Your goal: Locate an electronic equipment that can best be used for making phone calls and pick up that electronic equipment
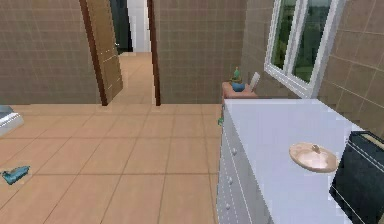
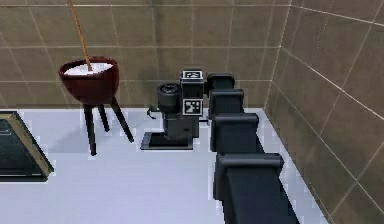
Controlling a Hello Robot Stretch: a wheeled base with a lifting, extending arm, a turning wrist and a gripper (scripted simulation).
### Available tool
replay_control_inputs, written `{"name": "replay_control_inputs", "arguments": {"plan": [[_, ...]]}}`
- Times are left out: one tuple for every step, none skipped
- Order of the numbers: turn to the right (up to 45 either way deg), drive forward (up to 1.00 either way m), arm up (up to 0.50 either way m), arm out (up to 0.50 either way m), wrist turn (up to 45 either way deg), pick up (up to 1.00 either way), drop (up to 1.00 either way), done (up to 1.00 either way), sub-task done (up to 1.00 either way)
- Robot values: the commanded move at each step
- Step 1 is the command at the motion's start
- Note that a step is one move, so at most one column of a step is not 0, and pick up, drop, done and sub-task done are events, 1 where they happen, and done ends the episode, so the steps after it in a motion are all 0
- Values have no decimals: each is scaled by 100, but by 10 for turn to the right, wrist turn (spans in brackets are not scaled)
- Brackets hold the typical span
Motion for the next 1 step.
{"name": "replay_control_inputs", "arguments": {"plan": [[0,0,-12,0,0,0,0,0,0]]}}
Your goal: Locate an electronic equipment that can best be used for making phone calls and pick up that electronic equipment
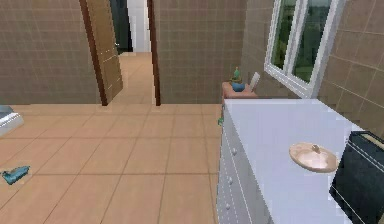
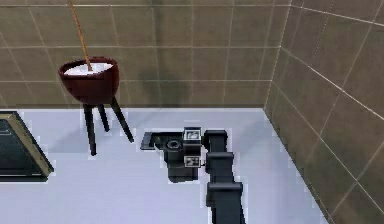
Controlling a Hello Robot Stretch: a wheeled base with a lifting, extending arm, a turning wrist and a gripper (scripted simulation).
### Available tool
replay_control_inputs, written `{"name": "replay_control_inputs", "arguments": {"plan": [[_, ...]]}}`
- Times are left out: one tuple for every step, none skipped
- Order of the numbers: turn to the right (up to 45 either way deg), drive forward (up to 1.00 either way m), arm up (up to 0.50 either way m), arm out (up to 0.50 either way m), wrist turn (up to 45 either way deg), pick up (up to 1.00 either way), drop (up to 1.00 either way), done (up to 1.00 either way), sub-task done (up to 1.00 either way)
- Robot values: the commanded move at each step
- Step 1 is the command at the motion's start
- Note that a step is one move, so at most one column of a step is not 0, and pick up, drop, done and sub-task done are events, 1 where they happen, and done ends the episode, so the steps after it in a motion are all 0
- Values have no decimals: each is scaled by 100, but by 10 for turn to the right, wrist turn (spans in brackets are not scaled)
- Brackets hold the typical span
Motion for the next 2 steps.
{"name": "replay_control_inputs", "arguments": {"plan": [[0,0,0,0,0,100,0,0,0],[0,0,10,0,0,0,0,0,0]]}}
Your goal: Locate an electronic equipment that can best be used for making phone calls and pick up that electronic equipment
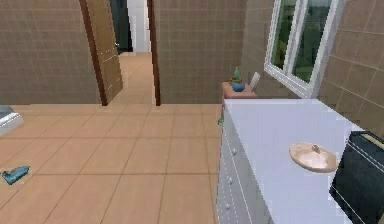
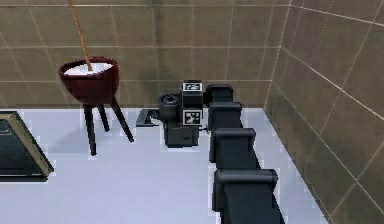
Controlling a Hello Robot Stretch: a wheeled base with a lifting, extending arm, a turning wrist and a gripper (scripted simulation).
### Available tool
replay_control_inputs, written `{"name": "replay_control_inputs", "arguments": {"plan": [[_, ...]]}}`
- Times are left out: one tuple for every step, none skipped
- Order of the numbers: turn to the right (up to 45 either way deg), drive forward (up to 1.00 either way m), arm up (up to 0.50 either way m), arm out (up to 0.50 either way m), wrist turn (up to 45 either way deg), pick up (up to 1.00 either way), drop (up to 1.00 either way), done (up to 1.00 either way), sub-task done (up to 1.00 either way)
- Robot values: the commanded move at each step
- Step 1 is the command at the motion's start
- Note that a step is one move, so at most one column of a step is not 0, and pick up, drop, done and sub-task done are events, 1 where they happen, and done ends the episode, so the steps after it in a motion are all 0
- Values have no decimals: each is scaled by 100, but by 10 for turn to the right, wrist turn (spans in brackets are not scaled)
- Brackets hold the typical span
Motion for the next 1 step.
{"name": "replay_control_inputs", "arguments": {"plan": [[0,0,0,0,0,0,0,100,0]]}}
